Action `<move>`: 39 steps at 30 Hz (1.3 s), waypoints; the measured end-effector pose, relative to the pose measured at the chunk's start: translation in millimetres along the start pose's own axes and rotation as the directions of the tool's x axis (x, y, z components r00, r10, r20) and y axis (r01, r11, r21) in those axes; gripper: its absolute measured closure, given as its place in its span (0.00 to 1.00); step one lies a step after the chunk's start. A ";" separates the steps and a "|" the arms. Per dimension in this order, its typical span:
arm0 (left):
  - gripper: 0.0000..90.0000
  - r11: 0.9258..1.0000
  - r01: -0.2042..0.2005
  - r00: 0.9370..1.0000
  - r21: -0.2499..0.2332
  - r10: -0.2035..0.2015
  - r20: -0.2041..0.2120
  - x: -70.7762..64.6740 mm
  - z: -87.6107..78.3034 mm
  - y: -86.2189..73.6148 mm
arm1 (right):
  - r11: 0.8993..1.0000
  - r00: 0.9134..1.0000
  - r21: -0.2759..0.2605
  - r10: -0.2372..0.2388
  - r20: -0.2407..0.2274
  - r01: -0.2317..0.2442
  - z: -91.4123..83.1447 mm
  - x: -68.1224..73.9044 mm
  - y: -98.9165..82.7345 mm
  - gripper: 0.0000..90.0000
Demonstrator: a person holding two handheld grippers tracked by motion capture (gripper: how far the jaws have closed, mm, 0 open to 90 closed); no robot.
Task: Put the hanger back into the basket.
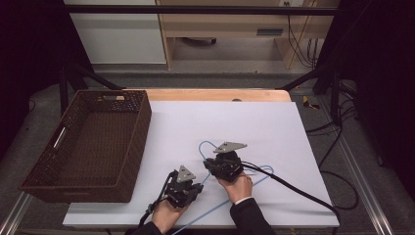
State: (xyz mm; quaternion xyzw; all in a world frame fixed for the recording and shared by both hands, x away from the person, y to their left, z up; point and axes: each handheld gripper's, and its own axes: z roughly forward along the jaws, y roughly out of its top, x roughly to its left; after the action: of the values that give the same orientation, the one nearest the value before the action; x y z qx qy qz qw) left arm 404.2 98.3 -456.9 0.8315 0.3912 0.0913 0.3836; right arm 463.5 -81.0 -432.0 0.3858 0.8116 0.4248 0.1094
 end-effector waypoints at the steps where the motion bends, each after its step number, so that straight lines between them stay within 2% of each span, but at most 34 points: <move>1: 0.96 1.000 -0.003 1.000 -0.004 0.003 0.001 -0.6 -0.7 0.2 | 1.000 1.000 -0.012 -0.012 0.002 0.012 -2.8 0.7 0.3 0.84; 6: 0.96 1.000 -0.003 1.000 -0.028 0.003 0.016 -2.3 -6.2 1.4 | 0.998 0.999 -0.039 -0.045 0.009 0.045 -17.6 4.6 1.8 0.76; 7: 0.96 0.999 -0.008 1.000 -0.034 0.009 0.021 -2.9 -10.1 2.6 | 0.996 0.997 -0.055 -0.073 0.028 0.074 -28.5 6.4 1.7 0.72; 8: 0.96 0.999 -0.006 1.000 -0.042 0.007 0.022 -3.6 -11.8 2.8 | 0.995 0.997 -0.069 -0.075 0.031 0.077 -32.6 6.5 1.2 0.71; 13: 0.96 0.998 -0.015 1.000 -0.063 0.017 0.024 -5.3 -19.7 4.6 | 0.989 0.998 -0.135 -0.063 0.027 0.066 -62.0 -2.0 -2.8 0.60; 20: 0.96 0.994 -0.041 0.999 -0.099 0.042 0.010 -5.4 -32.4 8.0 | 0.980 0.997 -0.195 -0.036 0.073 0.050 -94.1 -20.3 -17.2 0.38; 23: 0.96 0.992 -0.047 0.999 -0.119 0.048 0.004 -4.3 -38.6 10.3 | 0.973 0.992 -0.222 -0.036 0.121 0.063 -103.0 -26.6 -25.4 0.25; 29: 0.96 0.986 -0.054 0.999 -0.158 0.053 -0.011 -0.7 -51.7 14.6 | 0.969 0.983 -0.238 -0.019 0.182 0.063 -116.2 -36.0 -37.8 0.12; 31: 0.96 0.984 -0.054 0.999 -0.168 0.052 -0.014 0.7 -55.6 15.6 | 0.971 0.972 -0.220 -0.043 0.231 0.095 -119.4 -35.0 -39.6 0.09; 32: 0.96 0.983 -0.056 0.998 -0.173 0.054 -0.016 1.5 -57.2 16.0 | 0.971 0.969 -0.215 -0.049 0.240 0.103 -120.5 -34.0 -40.7 0.08; 37: 0.96 0.980 -0.064 0.998 -0.187 0.060 -0.029 5.2 -65.0 17.6 | 0.975 0.970 -0.205 -0.037 0.240 0.088 -123.2 -31.5 -43.1 0.05; 39: 0.96 0.978 -0.064 0.998 -0.196 0.059 -0.032 7.1 -68.9 18.6 | 0.971 0.970 -0.222 -0.030 0.242 0.085 -125.7 -32.4 -44.3 0.05</move>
State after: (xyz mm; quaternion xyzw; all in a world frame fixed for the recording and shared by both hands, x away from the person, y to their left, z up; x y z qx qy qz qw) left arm 388.7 135.0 -397.4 0.7998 0.3595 0.1524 0.4559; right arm 398.3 -195.5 -393.8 0.3946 0.7487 0.4638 0.2621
